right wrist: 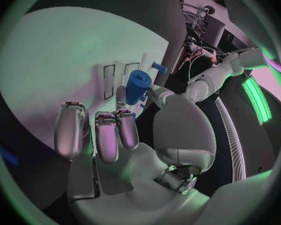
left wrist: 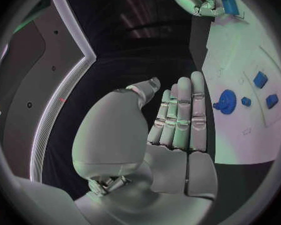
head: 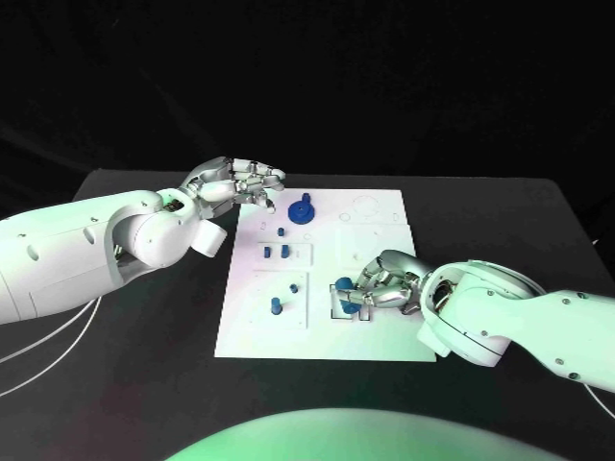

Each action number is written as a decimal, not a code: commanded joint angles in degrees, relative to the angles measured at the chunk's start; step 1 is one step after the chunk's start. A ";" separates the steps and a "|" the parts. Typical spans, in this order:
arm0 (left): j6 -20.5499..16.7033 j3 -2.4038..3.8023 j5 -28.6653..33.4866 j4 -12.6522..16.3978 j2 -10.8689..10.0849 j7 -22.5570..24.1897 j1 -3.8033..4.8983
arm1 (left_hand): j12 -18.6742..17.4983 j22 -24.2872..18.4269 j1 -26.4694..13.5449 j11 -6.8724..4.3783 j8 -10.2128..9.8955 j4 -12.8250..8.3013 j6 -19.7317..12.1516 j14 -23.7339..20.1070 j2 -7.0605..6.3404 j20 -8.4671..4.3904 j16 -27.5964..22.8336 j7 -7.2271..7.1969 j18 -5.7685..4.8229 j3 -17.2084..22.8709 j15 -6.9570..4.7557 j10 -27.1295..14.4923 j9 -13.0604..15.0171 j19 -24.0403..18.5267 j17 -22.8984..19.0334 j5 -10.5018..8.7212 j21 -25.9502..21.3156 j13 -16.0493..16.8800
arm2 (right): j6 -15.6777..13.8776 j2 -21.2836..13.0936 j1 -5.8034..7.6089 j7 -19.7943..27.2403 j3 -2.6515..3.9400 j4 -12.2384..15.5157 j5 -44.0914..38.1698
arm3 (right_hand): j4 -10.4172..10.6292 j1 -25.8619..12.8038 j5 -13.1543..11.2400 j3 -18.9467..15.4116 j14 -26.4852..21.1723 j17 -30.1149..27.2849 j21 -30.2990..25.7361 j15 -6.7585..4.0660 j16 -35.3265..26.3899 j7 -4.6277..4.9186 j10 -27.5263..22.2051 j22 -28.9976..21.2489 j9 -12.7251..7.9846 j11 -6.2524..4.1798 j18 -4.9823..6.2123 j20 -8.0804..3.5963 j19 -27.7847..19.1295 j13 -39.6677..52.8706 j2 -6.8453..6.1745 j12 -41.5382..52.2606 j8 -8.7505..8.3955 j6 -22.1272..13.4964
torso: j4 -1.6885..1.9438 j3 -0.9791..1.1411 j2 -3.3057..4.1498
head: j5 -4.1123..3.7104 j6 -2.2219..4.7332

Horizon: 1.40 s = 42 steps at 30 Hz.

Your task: Assemble the parts on the task board

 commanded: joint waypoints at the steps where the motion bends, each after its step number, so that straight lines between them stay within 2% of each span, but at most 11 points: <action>1: 0.86 0.03 0.15 0.17 0.01 0.21 -0.01 | 0.38 -0.09 -0.03 -0.07 0.38 0.05 -0.51 -0.44 0.33 0.19 0.18 0.03 0.24 -0.18 -0.10 -0.31 -0.08 0.15 -0.09 0.05 -0.21 0.07 | 1.78 0.25 -0.11 0.24 -0.02 0.09 -1.35 | 0.09 -0.38 -0.43 -0.29 5.20 10.41 -0.19 -0.41 -0.02 0.17 0.54 9.89 -0.10 -0.53 -0.78 -0.31 0.40 7.47 -0.03 -0.22 0.07 -0.37 | -0.02 0.02 0.00 | 0.12 -0.14; 5: 0.93 0.03 0.15 0.17 -0.03 0.14 -0.01 | 0.38 -0.09 -0.03 -0.07 0.38 0.05 -0.51 -0.44 0.33 0.19 0.18 0.03 0.24 -0.18 -0.10 -0.31 -0.08 0.15 -0.09 0.05 -0.21 0.07 | 1.77 0.38 -0.16 0.34 -0.02 0.06 -1.68 | 0.21 -0.44 -1.38 -0.94 5.19 10.36 -0.37 -0.42 -0.04 0.16 0.46 9.87 -0.03 -0.54 -0.75 -0.33 0.36 7.37 0.11 -0.35 0.10 -0.43 | -0.05 -0.03 -0.02 | 0.12 -0.15; 13: 1.15 0.03 0.16 0.17 -0.10 -0.08 -0.01 | 0.62 -0.23 -0.11 -0.04 0.60 0.12 -0.70 -0.54 0.39 0.22 0.19 0.06 0.24 -0.15 -0.07 -0.54 -0.16 0.15 -0.11 0.04 -0.38 0.03 | 1.96 0.43 -0.18 0.30 -0.02 0.01 -2.18 | 0.13 -0.13 -1.14 -1.00 5.19 10.35 -0.40 -0.44 -0.05 0.13 0.38 9.88 0.01 -0.57 -0.75 -0.34 0.36 7.25 0.47 -0.49 0.13 -0.42 | -0.03 0.00 -0.01 | 0.20 -0.21; 16: 1.18 0.03 0.16 0.19 -0.11 -0.10 -0.01 | 0.62 -0.23 -0.11 -0.04 0.60 0.12 -0.70 -0.54 0.39 0.22 0.19 0.06 0.24 -0.15 -0.07 -0.54 -0.16 0.15 -0.11 0.04 -0.38 0.03 | 1.93 0.48 -0.19 0.21 -0.02 -0.12 -2.40 | 0.31 -0.51 -2.32 -1.76 5.17 10.26 -0.48 -0.45 -0.09 0.13 0.32 9.89 0.07 -0.57 -0.74 -0.35 0.35 7.16 0.76 -0.62 0.16 -0.45 | -0.06 -0.02 0.00 | 0.23 -0.22; 19: 1.17 0.03 0.16 0.19 -0.11 -0.12 -0.01 | 0.62 -0.23 -0.11 -0.04 0.60 0.12 -0.70 -0.54 0.39 0.22 0.19 0.06 0.24 -0.15 -0.07 -0.54 -0.16 0.15 -0.11 0.04 -0.38 0.03 | 1.83 0.53 -0.19 0.13 -0.02 -0.27 -2.71 | 0.31 -0.51 -2.32 -1.76 5.17 10.26 -0.48 -0.45 -0.09 0.13 0.32 9.89 0.07 -0.57 -0.74 -0.35 0.35 7.16 0.76 -0.62 0.16 -0.45 | -0.05 0.01 0.00 | 0.16 -0.17; 26: 1.14 0.03 0.16 0.22 -0.16 -0.14 -0.01 | 0.62 -0.23 -0.11 -0.04 0.60 0.12 -0.70 -0.54 0.39 0.22 0.19 0.06 0.24 -0.15 -0.07 -0.54 -0.16 0.15 -0.11 0.04 -0.38 0.03 | 1.97 0.54 -0.19 -0.15 -0.02 -0.56 -3.98 | 0.38 -1.16 -4.08 -3.01 5.12 10.06 -0.89 -0.46 -0.18 0.11 0.04 9.82 0.17 -0.58 -0.68 -0.36 0.26 6.77 1.31 -1.10 0.20 -0.53 | -0.02 0.02 0.04 | 0.09 -0.21; 33: 1.05 0.03 0.16 0.23 -0.26 -0.16 -0.01 | 0.62 -0.23 -0.11 -0.04 0.60 0.12 -0.70 -0.54 0.39 0.22 0.19 0.06 0.24 -0.15 -0.07 -0.54 -0.16 0.15 -0.11 0.04 -0.38 0.03 | 2.57 0.27 -0.20 -0.28 -0.02 -0.43 -5.29 | 0.46 -2.55 -5.68 -5.45 5.01 9.58 -1.63 -0.44 -0.38 0.14 -0.38 9.67 0.29 -0.55 -0.56 -0.35 0.05 6.22 1.42 -1.80 0.19 -0.78 | -0.07 0.01 -0.01 | 0.19 -0.31; 38: 1.05 0.03 0.16 0.22 -0.25 -0.15 -0.01 | 0.62 -0.23 -0.11 -0.04 0.60 0.12 -0.70 -0.54 0.39 0.22 0.19 0.06 0.24 -0.15 -0.07 -0.54 -0.16 0.15 -0.11 0.04 -0.38 0.03 | 2.58 0.19 -0.25 0.24 -0.02 0.17 -5.59 | 0.50 -3.61 -7.86 -7.69 5.01 9.53 -1.77 -0.43 -0.43 0.13 -0.37 9.71 0.40 -0.55 -0.56 -0.33 0.08 6.20 2.08 -1.87 0.26 -0.81 | -0.05 0.03 -0.01 | 0.20 -0.31; 42: 1.02 0.03 0.16 0.20 -0.26 -0.14 -0.01 | 0.62 -0.23 -0.11 -0.04 0.60 0.12 -0.70 -0.54 0.39 0.22 0.19 0.06 0.24 -0.15 -0.07 -0.54 -0.16 0.15 -0.11 0.04 -0.38 0.03 | 2.05 -0.27 -0.29 0.85 -0.02 0.78 -5.83 | 0.39 -3.08 -7.45 -7.93 5.04 9.64 -1.63 -0.46 -0.39 0.09 -0.22 9.79 0.44 -0.59 -0.59 -0.35 0.16 6.36 2.90 -1.69 0.32 -0.74 | -0.03 0.04 -0.03 | 0.16 -0.30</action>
